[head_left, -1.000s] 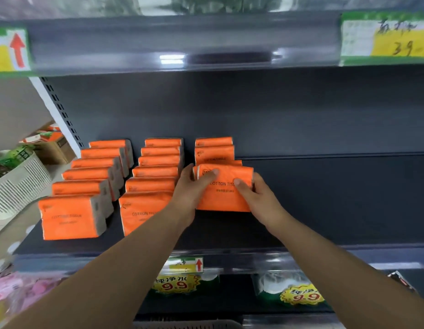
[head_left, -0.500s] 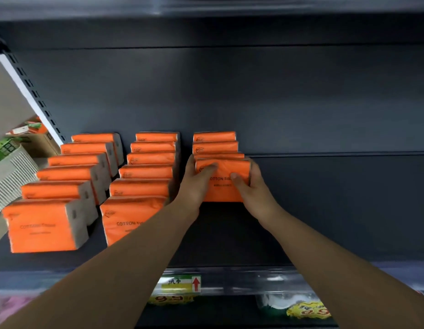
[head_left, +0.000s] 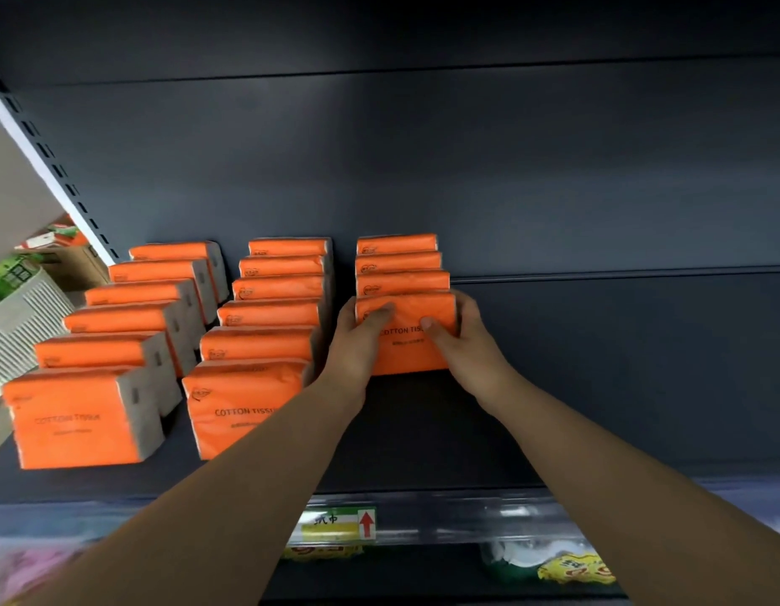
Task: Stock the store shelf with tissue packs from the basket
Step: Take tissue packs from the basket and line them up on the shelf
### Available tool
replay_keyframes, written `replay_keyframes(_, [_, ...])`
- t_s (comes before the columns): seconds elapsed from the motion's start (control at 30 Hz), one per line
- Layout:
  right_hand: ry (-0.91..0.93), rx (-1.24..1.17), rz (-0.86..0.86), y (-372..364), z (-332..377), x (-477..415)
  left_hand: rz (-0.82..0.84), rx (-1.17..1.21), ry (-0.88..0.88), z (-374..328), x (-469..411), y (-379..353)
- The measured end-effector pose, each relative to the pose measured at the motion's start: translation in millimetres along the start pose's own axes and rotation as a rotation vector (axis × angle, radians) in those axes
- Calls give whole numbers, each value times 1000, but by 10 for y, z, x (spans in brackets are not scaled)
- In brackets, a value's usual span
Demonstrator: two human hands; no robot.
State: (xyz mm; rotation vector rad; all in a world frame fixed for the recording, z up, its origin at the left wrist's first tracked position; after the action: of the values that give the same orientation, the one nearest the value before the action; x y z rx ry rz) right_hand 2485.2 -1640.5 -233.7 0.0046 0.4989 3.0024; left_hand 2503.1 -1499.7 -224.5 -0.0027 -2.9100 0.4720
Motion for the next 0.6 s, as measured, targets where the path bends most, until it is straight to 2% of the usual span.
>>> replay_keyframes(0.4, [-49, 56, -19, 8, 72, 42, -12, -74, 5, -89, 38, -17])
replay_keyframes(0.6, [29, 155, -78, 77, 227, 53, -2, -347, -150, -297, 90, -77])
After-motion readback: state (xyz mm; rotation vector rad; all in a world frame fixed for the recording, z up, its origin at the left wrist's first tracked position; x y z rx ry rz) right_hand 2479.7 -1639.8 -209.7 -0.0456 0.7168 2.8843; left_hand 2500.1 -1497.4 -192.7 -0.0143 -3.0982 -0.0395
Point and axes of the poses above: each hand's wrist, its own x-axis away from the middle knuckle, its own y-axis out of the back of the hand, z = x × y, the point moved 1 cm from there along -x, towards the middle knuckle, and after that the axes turned 10 degrees about x, right-handed, at the moved point
